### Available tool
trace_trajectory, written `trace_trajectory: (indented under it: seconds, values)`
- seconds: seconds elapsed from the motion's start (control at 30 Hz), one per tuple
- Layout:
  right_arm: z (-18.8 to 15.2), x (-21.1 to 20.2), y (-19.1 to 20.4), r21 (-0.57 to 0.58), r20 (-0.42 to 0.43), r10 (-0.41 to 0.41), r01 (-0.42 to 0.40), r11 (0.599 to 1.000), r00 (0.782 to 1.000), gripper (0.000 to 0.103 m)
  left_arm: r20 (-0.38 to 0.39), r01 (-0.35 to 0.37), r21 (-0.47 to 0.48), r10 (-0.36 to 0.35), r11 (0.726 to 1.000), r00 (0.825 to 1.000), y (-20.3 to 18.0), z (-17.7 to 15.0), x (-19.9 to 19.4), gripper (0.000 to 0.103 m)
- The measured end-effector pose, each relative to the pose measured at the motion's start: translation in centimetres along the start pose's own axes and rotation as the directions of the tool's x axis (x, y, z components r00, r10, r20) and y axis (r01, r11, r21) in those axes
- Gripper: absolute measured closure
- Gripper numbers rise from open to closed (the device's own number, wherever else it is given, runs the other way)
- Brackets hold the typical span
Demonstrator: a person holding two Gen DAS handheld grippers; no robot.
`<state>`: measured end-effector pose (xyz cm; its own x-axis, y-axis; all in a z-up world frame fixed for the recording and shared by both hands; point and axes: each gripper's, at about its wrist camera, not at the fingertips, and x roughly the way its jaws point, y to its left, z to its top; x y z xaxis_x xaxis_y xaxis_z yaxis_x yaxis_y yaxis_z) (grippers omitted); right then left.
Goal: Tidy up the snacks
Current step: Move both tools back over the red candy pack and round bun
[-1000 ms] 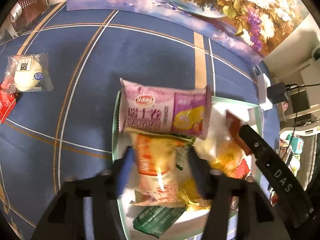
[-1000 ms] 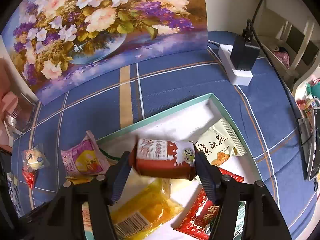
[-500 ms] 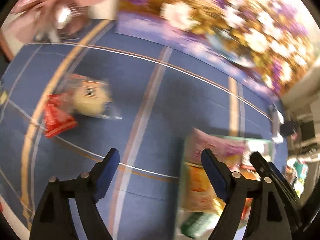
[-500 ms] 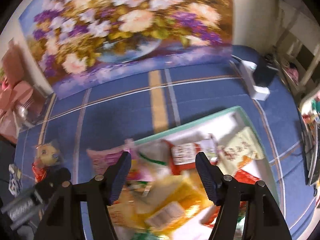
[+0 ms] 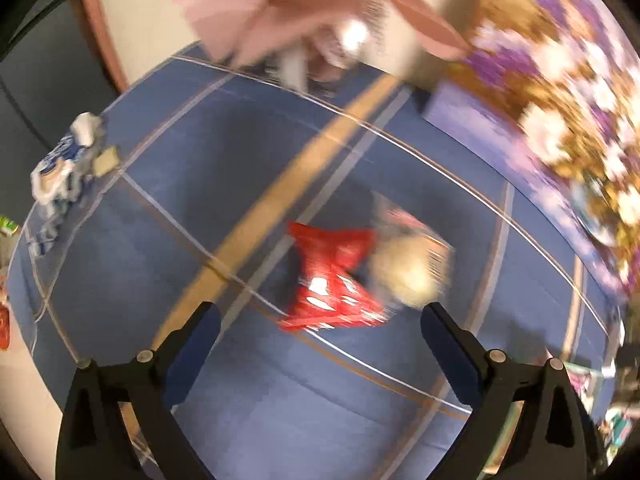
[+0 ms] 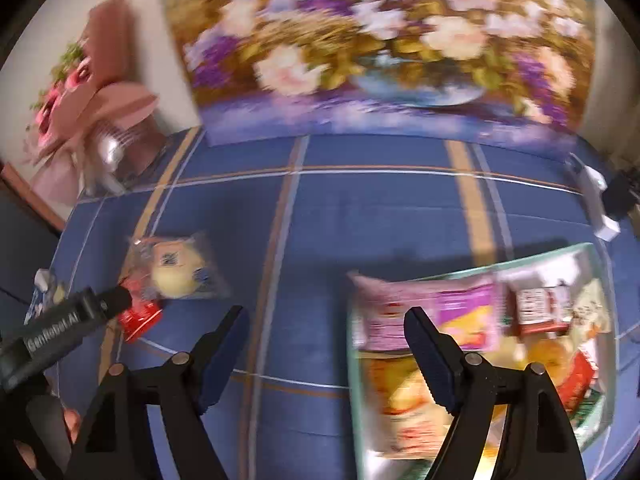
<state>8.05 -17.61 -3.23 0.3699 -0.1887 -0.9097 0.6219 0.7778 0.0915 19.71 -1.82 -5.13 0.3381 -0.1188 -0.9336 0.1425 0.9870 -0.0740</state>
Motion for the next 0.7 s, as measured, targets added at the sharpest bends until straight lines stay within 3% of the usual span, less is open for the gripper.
trace_trajectory:
  seconds: [0.03,0.13,0.23,0.4,0.7]
  values:
    - [-0.2,0.4,0.7,-0.008,-0.008,0.011,-0.011,1.0,1.0,0.019,0.004,-0.009,-0.012,0.009,1.0,1.0,0.5,0.2,0.0,0.003]
    - [-0.7,1.4,2.3,-0.017,-0.02,0.039,-0.039,0.999,0.999,0.0,0.009,-0.034,-0.081,0.035,0.996,0.999,3.1,0.9,0.3,0.003]
    - [-0.9,2.3,3.1,-0.014,-0.026,0.052,-0.052,0.999,0.998,0.0,0.002,-0.028,-0.146,0.029,0.989,1.0,5.4,1.6,0.9,0.003]
    - [-1.0,2.9,3.9,0.0,-0.004,0.072,-0.072,0.997,0.997,0.0,-0.001,0.01,-0.174,-0.01,0.985,1.0,6.3,2.4,2.0,0.003]
    - [0.4,4.2,5.1,0.056,0.043,0.172,-0.174,0.983,0.984,0.0,-0.025,0.169,-0.164,-0.176,0.972,0.984,4.8,2.6,4.2,0.003]
